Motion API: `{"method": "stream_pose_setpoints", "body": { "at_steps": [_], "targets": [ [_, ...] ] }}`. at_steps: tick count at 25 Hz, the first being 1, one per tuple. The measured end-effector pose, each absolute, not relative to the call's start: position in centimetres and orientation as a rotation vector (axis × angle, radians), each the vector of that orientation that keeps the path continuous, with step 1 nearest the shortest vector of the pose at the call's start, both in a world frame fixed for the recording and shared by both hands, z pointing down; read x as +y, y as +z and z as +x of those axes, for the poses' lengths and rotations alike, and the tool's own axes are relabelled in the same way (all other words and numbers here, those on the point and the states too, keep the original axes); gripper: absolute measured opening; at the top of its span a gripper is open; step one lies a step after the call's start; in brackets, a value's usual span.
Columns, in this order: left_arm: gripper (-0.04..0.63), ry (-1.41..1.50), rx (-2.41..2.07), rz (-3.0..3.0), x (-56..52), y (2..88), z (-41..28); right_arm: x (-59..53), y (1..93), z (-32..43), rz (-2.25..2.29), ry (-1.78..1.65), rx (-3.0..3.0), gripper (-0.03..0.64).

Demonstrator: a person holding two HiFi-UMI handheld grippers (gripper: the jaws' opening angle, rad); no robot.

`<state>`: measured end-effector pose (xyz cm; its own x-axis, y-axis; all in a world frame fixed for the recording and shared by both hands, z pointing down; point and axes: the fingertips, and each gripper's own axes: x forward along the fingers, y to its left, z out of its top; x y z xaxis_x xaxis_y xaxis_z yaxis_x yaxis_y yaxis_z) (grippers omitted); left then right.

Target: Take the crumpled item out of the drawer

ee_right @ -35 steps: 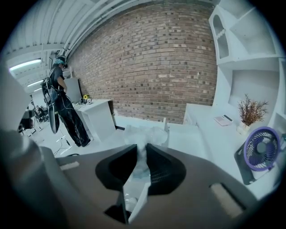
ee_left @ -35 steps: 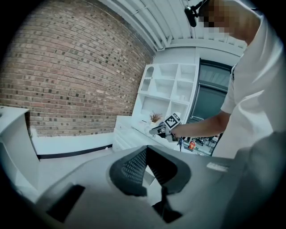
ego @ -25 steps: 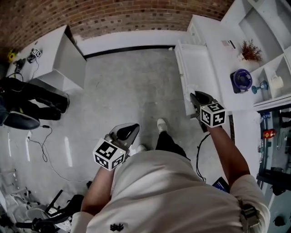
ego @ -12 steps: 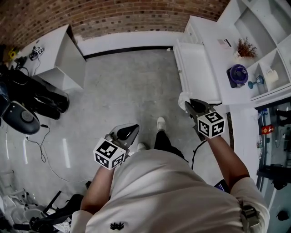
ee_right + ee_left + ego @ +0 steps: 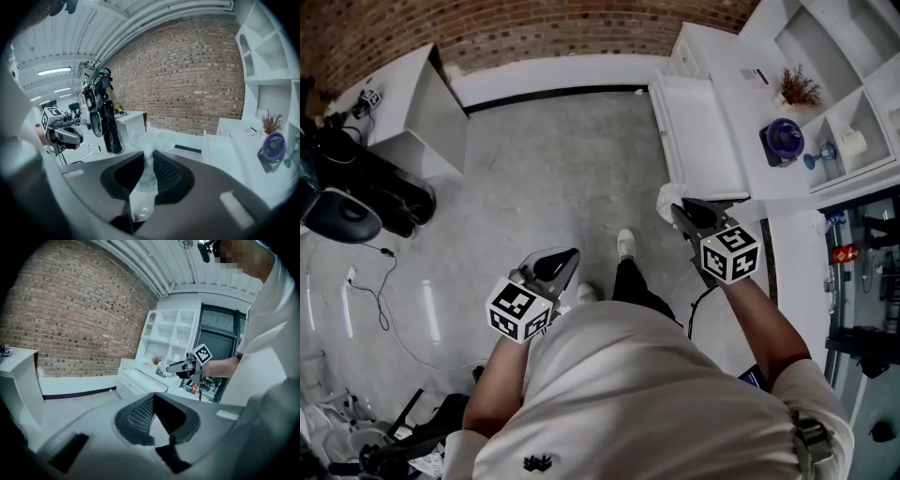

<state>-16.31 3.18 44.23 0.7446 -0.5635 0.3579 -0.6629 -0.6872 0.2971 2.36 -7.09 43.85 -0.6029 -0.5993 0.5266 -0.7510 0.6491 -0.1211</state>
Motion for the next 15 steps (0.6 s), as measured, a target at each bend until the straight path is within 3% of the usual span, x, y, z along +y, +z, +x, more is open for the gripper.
{"method": "stream_pose_setpoints", "body": {
  "at_steps": [15],
  "targets": [
    [0.005,0.334,-0.923,2.539,4.2,44.6,-16.1,-5.9,43.4,1.8,1.047,0.446,-2.434,0.075]
  ]
}}
